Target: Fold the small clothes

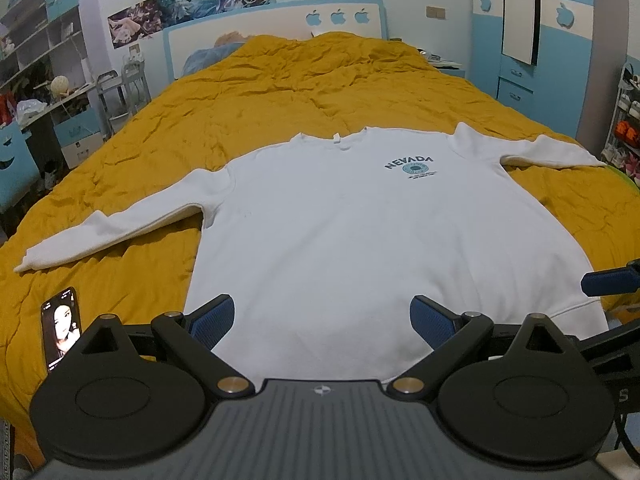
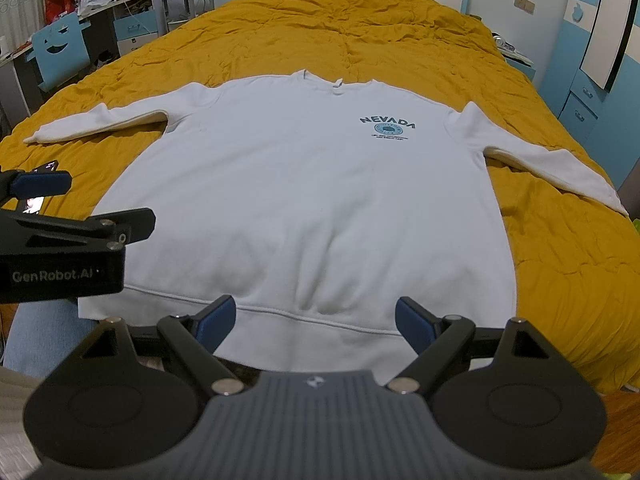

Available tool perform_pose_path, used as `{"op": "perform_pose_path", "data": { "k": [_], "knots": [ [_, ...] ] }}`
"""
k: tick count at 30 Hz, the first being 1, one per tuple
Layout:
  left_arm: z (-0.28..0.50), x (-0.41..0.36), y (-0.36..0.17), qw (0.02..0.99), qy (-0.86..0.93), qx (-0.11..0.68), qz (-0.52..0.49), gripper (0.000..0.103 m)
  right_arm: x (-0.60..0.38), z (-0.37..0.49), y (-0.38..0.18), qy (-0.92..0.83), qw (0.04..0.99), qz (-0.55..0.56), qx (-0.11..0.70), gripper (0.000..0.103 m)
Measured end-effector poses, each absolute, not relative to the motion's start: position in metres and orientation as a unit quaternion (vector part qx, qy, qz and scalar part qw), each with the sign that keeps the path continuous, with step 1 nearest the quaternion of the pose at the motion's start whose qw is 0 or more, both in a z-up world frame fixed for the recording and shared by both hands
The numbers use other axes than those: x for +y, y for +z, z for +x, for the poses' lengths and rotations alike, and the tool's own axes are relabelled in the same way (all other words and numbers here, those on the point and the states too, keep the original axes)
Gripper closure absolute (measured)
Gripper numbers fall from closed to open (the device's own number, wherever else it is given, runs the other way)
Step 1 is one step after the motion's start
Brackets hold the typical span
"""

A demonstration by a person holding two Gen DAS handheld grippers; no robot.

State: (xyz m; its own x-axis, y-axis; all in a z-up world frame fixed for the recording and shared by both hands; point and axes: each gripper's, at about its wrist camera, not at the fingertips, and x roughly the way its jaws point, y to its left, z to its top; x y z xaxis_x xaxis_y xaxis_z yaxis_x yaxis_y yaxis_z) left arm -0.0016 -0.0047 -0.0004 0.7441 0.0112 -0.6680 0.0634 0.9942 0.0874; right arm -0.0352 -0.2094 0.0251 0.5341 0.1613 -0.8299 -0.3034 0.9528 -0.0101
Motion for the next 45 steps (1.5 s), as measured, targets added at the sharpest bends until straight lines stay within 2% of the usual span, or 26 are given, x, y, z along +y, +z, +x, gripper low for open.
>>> {"op": "perform_pose_path", "data": {
  "k": [45],
  "knots": [
    [-0.0047,-0.0053,0.0014,0.934,-0.018,0.352,0.058,0.000,-0.2112,-0.0318,0.0296,0.133,0.873,-0.076,0.463,0.020]
  ]
}}
